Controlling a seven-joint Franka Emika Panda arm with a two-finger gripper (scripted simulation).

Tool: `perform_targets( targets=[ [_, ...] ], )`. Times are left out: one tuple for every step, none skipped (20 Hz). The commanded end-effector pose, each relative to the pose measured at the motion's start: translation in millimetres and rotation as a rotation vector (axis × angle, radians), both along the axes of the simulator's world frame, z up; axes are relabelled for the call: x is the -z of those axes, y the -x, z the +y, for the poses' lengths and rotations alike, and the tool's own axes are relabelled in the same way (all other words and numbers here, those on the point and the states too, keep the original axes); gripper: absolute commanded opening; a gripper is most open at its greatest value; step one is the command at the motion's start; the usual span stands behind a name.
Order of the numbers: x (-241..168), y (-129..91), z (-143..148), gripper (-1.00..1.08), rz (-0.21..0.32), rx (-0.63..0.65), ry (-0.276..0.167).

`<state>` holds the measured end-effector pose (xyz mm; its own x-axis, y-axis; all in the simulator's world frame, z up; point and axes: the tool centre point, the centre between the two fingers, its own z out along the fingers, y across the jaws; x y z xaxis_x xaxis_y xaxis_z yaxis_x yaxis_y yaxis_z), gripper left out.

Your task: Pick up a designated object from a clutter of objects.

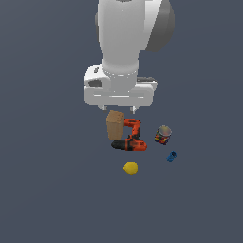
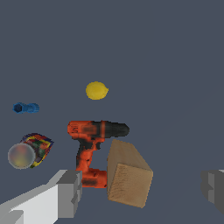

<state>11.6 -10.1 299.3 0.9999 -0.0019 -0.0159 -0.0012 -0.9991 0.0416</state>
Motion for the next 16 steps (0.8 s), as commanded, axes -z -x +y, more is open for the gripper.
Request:
perform_targets(
  targets=[
    [12, -9, 15, 1.00, 0.001, -0.047, 0.004],
    [18, -14, 22, 1.00, 0.001, -0.069, 0.006],
    [24, -18, 29, 1.00, 0.001, -0.093, 0.007],
    [31, -22, 37, 1.00, 0.001, -0.118, 0.009],
    [38, -27, 46, 1.00, 0.002, -0.145, 0.010],
    [45, -31, 56, 1.00, 0.002, -0.173, 0.010],
    [54, -35, 66, 1.00, 0.002, -0.203, 0.011],
    [62, -39, 77, 1.00, 0.002, -0.233, 0.010],
    [71, -43, 88, 1.00, 0.002, -0.263, 0.010],
    [80, -47, 99, 1.00, 0.002, -0.293, 0.009],
    [89, -49, 110, 1.00, 0.002, -0.324, 0.007],
    [98, -52, 121, 1.00, 0.002, -0.354, 0.005],
    [108, -54, 133, 1.00, 0.002, -0.384, 0.003],
    [117, -56, 144, 1.00, 0.002, -0.413, 0.000],
    [126, -57, 155, 1.00, 0.002, -0.441, -0.003],
    [134, -58, 165, 1.00, 0.001, -0.468, -0.006]
  ],
)
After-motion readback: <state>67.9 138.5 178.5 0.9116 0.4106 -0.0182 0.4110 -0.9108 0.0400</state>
